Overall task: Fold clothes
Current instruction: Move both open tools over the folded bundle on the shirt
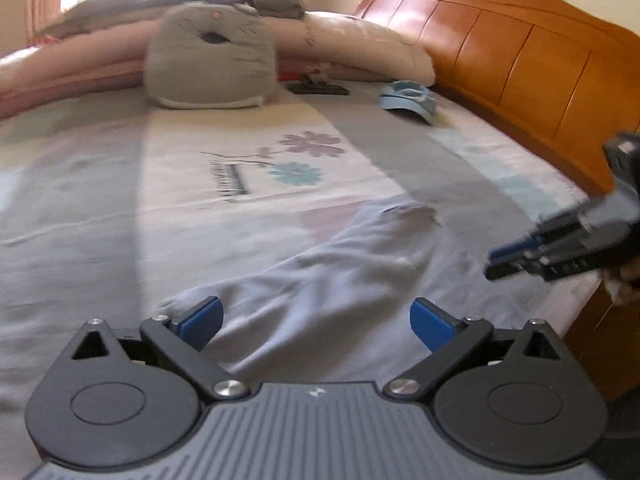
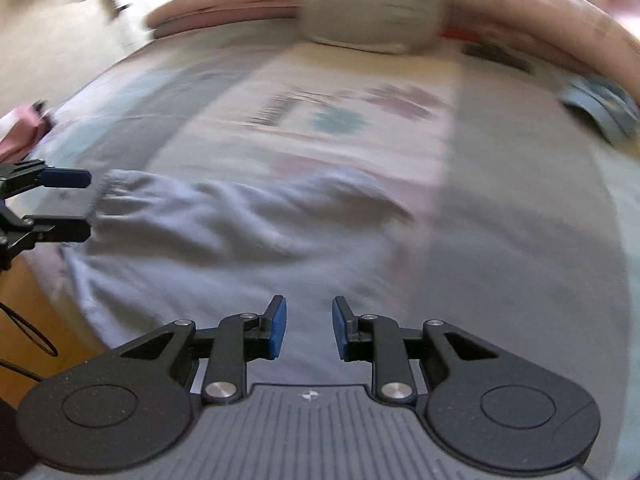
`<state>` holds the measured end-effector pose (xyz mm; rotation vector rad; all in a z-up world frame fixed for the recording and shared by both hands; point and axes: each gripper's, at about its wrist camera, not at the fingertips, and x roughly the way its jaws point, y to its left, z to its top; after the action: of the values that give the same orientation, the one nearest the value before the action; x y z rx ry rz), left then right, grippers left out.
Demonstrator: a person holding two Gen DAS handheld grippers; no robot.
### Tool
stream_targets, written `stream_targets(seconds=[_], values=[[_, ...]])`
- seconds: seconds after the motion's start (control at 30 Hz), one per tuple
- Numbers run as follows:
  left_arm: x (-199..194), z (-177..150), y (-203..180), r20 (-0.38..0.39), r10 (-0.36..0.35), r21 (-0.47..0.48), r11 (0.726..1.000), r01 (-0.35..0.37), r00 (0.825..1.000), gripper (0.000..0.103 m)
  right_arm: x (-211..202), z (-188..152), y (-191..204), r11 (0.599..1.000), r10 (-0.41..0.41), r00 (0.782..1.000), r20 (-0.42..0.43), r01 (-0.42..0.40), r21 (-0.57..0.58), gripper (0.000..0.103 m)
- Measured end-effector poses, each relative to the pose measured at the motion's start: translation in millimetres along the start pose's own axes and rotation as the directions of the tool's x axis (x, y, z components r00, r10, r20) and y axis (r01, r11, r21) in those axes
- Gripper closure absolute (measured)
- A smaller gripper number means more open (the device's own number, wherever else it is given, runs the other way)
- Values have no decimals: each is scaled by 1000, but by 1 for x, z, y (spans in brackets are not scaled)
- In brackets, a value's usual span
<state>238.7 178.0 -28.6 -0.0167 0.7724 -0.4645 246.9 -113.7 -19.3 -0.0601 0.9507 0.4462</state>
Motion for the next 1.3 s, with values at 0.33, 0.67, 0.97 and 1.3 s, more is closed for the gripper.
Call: stream_targets(seconds=[0.33, 0.67, 0.97, 1.3], values=[[19, -7, 16, -82, 101, -88, 990, -109, 991, 5, -17, -47, -51, 998, 25, 1000, -9, -25, 52, 74], [29, -8, 0, -170, 182, -106, 974, -201, 969, 5, 1, -58, -28, 986, 164, 986, -9, -164, 10, 74], [29, 4, -6, -109, 157, -65, 984, -165, 982, 4, 18, 21, -24, 984, 168, 971, 171, -157, -79, 73], [13, -4, 7, -22, 149, -135, 979, -151, 989, 3, 73, 69, -42, 996, 53, 987, 152, -63, 59, 75]])
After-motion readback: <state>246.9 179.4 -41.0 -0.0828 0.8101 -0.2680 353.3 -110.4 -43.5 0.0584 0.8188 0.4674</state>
